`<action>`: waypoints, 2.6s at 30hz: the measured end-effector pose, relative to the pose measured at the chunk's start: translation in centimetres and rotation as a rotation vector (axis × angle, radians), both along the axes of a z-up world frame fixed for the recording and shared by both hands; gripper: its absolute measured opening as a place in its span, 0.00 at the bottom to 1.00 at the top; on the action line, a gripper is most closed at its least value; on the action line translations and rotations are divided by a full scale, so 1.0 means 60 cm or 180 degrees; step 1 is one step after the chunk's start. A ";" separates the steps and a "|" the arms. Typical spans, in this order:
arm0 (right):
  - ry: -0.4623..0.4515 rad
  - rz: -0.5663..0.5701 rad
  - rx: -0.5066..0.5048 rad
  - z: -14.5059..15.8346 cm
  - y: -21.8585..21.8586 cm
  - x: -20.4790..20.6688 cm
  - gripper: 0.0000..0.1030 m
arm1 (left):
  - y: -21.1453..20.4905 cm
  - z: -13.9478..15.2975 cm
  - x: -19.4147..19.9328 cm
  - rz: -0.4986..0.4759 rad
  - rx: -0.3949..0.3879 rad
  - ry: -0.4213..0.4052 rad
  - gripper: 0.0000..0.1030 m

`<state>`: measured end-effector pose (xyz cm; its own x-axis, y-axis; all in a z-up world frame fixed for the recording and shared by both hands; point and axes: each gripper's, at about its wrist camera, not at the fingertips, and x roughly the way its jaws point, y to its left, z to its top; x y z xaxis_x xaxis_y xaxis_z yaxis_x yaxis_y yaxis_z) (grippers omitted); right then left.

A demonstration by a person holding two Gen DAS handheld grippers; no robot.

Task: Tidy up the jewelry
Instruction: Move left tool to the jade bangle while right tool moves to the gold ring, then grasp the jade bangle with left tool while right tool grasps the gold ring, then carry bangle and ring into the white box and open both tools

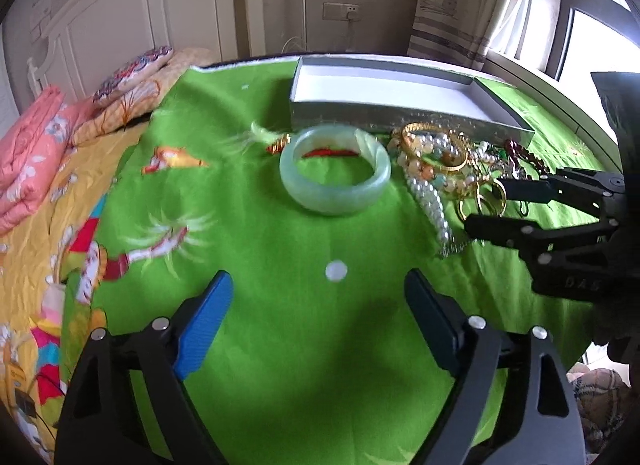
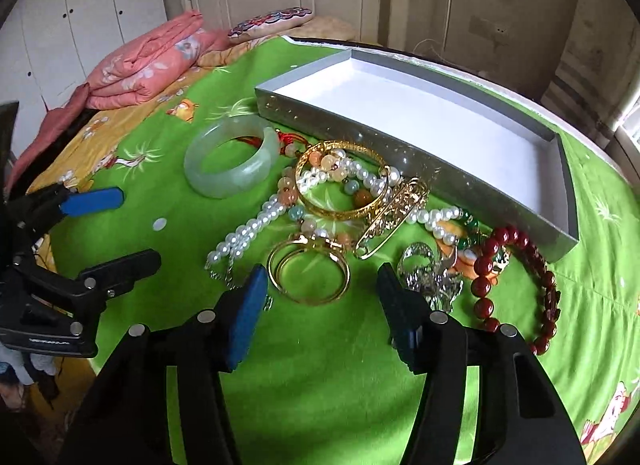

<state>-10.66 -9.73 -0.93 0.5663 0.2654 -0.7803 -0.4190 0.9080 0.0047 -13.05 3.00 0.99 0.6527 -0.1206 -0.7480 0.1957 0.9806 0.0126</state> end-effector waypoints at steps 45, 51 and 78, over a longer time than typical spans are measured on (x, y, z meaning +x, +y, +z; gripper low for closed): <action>-0.0349 -0.0214 0.0850 0.049 -0.132 -0.061 0.37 | 0.023 0.026 0.079 -0.0669 -0.2078 0.0380 0.12; -0.0385 -0.0265 0.0871 0.055 -0.139 -0.057 0.37 | 0.017 0.051 0.084 -0.0711 -0.2345 0.0186 0.12; -0.0177 -0.0939 0.0634 0.043 -0.185 0.165 0.38 | -0.026 0.082 0.317 0.0045 -0.2156 0.0143 0.13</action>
